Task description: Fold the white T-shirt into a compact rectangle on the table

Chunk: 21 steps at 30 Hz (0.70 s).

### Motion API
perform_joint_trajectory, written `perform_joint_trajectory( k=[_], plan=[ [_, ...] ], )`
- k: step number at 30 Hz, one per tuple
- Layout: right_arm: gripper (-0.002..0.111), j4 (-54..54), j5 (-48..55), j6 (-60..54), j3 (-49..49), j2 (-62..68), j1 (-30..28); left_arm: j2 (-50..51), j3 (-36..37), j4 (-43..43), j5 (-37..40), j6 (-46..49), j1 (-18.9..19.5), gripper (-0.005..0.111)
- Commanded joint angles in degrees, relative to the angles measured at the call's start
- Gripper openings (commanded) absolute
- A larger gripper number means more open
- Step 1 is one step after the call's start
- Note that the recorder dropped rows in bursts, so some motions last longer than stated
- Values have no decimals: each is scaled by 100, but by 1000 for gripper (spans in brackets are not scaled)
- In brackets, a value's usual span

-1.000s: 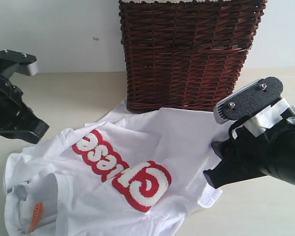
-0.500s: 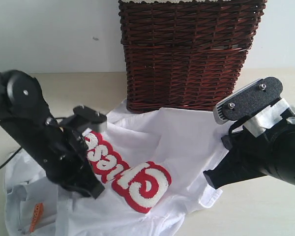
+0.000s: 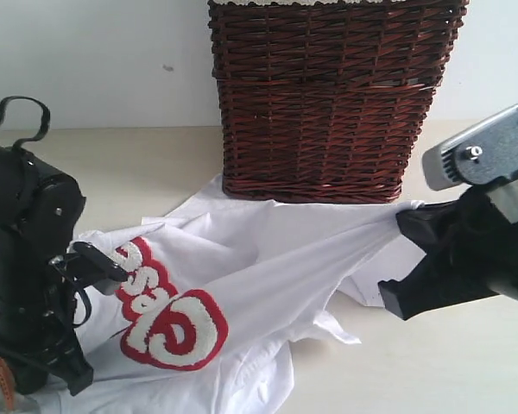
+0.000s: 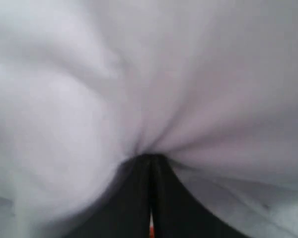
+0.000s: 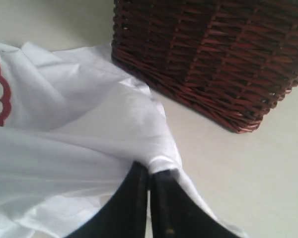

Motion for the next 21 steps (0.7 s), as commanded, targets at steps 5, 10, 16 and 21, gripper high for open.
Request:
perform_joint_trajectory(
  k=[5, 10, 16, 21],
  plan=[
    [0, -29, 576, -152, 355, -1009, -19, 77, 15, 520, -68, -259, 1048, 0],
    [17, -29, 1148, -507, 429, -762, -19, 66, -92, 388, -57, -235, 1047, 0],
    [71, -29, 677, -497, 298, 44, -19, -135, -368, 221, -61, -79, 1009, 0],
    [71, -29, 874, -489, 298, 391, -19, -561, -423, 258, -340, -79, 1009, 0]
  ],
)
